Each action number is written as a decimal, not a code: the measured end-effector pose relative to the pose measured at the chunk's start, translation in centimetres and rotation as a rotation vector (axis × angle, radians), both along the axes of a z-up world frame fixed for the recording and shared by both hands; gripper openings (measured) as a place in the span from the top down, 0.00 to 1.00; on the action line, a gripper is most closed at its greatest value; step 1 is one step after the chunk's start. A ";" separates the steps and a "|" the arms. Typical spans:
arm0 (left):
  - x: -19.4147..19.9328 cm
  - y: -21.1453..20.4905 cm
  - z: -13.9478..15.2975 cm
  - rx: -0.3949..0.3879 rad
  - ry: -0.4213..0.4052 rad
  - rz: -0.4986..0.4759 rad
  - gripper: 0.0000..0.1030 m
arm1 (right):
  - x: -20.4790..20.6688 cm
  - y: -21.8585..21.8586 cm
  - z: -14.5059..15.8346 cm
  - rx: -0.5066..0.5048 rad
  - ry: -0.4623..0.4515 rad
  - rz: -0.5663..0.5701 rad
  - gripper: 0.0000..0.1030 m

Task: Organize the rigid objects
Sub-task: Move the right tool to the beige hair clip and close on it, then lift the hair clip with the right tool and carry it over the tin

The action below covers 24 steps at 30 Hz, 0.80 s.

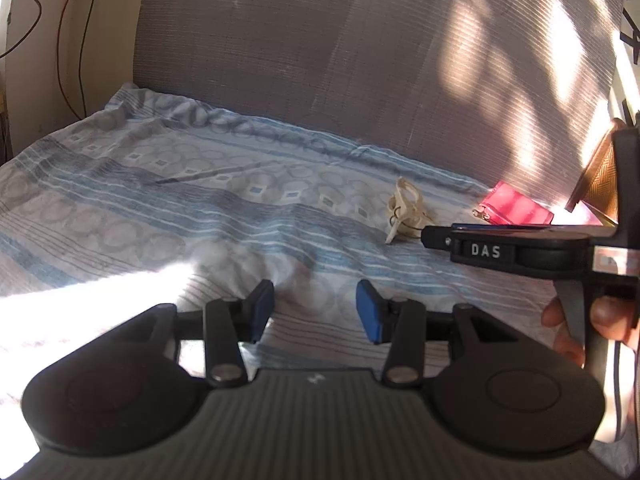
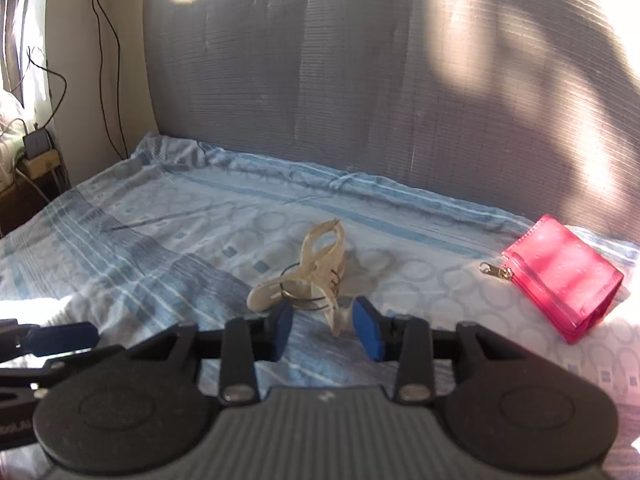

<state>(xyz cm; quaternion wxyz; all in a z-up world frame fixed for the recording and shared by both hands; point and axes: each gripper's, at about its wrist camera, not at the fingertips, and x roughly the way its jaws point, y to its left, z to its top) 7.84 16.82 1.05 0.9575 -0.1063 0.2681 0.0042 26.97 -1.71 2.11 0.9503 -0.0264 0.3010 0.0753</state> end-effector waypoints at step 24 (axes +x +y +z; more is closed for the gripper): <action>-7.4 -21.3 1.0 0.085 -0.097 -0.858 0.53 | -31.6 -17.7 -1.7 0.142 -0.094 -0.459 0.93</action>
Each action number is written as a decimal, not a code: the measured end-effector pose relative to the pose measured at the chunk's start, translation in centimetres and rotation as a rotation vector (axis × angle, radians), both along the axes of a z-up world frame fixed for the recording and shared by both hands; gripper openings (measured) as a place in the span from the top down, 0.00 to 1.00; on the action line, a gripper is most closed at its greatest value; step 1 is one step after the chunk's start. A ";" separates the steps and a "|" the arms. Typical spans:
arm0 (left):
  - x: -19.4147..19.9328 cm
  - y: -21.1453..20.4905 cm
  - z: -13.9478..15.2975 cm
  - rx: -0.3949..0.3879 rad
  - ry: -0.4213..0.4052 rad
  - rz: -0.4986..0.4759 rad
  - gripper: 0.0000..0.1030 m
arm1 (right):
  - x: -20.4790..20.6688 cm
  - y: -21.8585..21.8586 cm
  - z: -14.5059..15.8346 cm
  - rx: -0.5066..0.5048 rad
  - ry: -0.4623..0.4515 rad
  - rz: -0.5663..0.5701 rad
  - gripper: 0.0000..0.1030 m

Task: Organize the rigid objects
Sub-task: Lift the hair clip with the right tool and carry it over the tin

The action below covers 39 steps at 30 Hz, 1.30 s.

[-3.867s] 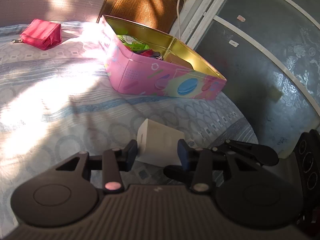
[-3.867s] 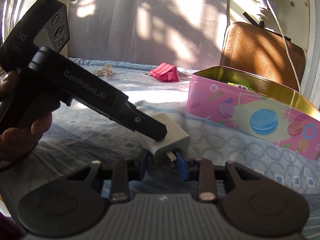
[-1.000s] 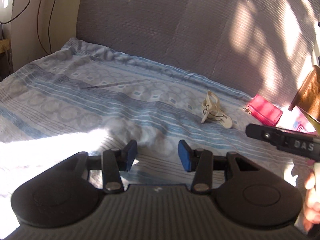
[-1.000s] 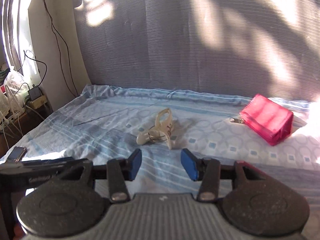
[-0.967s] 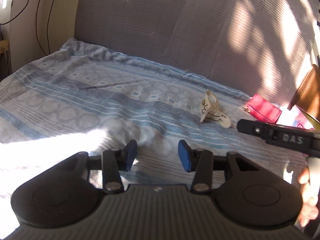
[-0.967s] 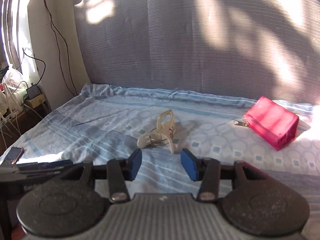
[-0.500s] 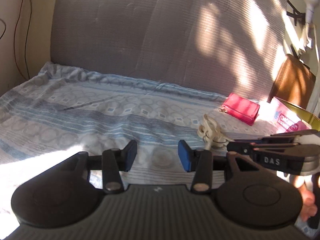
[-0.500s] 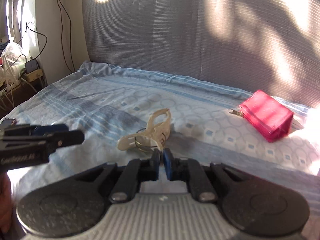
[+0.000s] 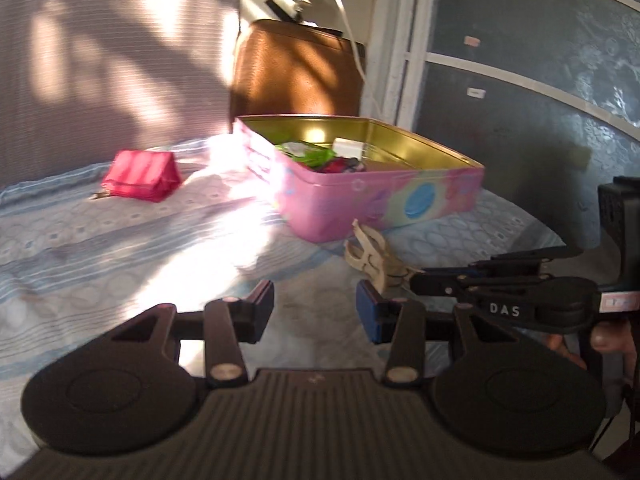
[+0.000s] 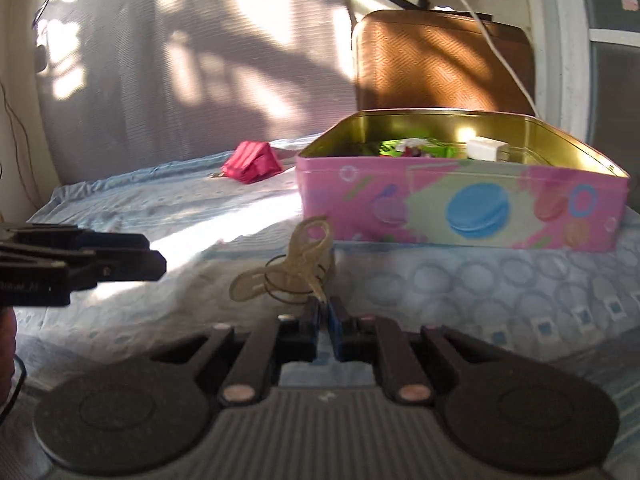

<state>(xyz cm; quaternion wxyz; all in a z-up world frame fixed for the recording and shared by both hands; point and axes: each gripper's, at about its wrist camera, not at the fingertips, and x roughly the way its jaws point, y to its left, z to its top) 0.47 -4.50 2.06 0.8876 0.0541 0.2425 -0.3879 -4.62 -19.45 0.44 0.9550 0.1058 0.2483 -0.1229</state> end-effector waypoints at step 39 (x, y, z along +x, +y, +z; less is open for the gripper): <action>4.3 -13.4 7.0 0.071 -0.146 -0.019 0.95 | -0.6 -8.1 6.4 -0.200 -0.332 -0.030 0.92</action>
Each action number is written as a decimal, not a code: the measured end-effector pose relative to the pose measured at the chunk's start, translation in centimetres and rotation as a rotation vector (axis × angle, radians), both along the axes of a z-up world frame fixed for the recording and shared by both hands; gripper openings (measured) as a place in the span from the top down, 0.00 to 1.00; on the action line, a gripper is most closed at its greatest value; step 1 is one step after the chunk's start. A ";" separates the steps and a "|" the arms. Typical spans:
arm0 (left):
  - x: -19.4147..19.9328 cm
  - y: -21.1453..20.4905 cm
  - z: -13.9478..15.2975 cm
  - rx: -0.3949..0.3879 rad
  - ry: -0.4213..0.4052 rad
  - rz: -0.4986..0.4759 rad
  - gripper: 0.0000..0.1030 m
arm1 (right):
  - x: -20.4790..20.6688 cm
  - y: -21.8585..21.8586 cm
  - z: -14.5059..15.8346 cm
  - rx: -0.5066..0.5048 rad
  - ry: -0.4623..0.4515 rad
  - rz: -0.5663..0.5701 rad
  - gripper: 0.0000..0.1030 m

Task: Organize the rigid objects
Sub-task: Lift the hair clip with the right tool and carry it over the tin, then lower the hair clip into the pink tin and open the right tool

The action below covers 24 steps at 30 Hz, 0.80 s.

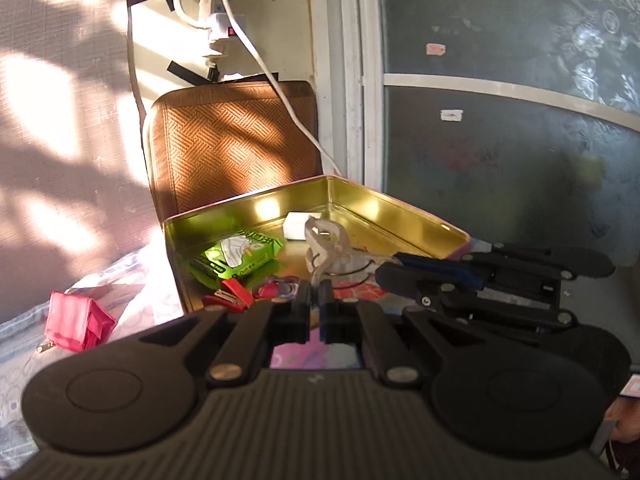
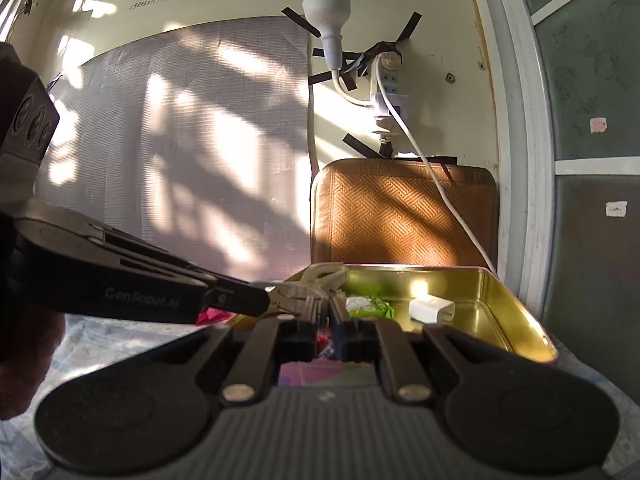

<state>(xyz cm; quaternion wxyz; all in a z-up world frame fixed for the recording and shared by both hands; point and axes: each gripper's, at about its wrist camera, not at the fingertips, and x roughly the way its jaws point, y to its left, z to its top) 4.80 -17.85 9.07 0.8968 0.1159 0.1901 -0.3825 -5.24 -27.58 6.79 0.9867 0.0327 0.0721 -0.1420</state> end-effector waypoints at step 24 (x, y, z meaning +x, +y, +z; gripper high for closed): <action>4.0 -3.5 -1.9 0.095 0.123 0.089 0.88 | 2.1 -3.5 -2.1 0.184 0.013 -0.104 0.76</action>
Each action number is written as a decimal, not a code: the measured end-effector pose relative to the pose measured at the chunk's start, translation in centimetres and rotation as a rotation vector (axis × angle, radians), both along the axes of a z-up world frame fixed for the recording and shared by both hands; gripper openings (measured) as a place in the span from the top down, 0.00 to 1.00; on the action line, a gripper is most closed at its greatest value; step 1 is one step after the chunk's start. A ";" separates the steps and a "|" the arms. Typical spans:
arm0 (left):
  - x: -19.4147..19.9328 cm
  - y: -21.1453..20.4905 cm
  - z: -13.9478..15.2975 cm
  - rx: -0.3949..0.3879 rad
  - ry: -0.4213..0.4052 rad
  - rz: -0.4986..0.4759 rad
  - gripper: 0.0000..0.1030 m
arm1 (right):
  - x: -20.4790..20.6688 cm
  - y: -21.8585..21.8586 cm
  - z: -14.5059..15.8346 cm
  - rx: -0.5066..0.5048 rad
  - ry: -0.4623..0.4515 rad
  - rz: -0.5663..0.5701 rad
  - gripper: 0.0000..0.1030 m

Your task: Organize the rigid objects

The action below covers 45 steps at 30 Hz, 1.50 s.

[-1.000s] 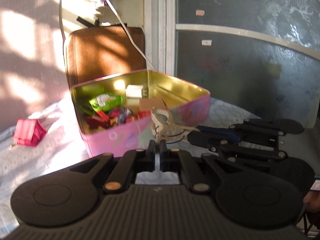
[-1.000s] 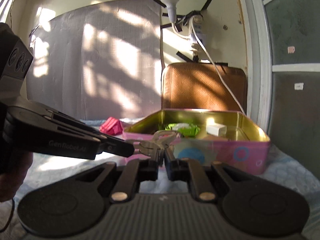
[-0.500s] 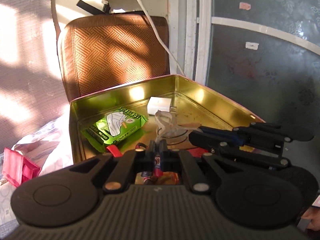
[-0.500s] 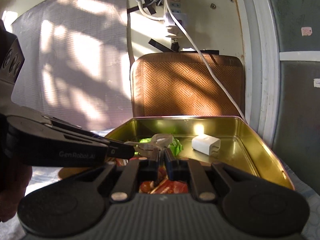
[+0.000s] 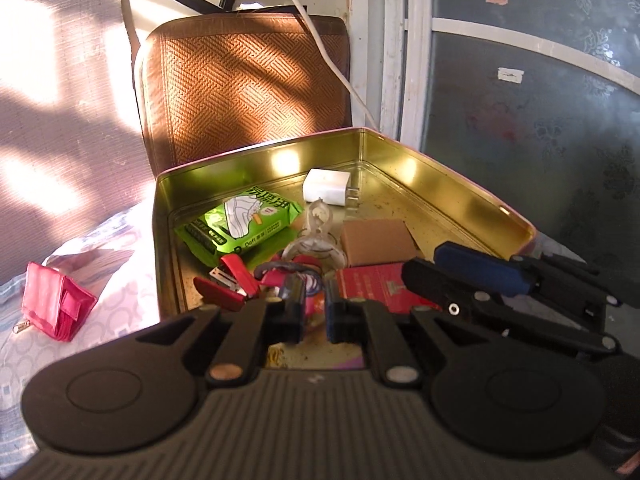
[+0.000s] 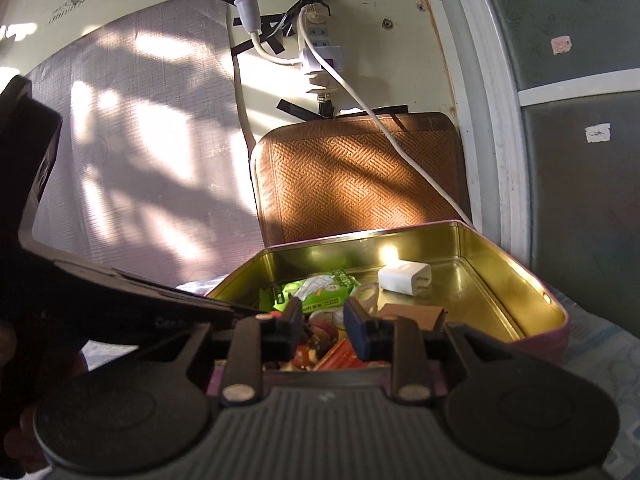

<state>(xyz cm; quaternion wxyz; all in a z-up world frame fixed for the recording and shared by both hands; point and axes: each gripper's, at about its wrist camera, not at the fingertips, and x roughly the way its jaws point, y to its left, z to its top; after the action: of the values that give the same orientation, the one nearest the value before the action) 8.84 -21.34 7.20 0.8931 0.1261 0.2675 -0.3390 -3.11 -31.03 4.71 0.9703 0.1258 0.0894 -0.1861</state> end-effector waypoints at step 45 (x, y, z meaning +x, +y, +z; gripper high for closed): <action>-4.8 13.7 -6.7 0.004 -0.049 0.317 0.88 | -0.2 8.6 -4.2 0.228 0.145 0.136 0.69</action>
<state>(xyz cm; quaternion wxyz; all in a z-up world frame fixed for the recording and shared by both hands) 3.99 -7.69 0.54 0.9414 0.0922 0.2630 -0.1899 -3.31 -22.42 0.49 0.9511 0.2150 0.1882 -0.1169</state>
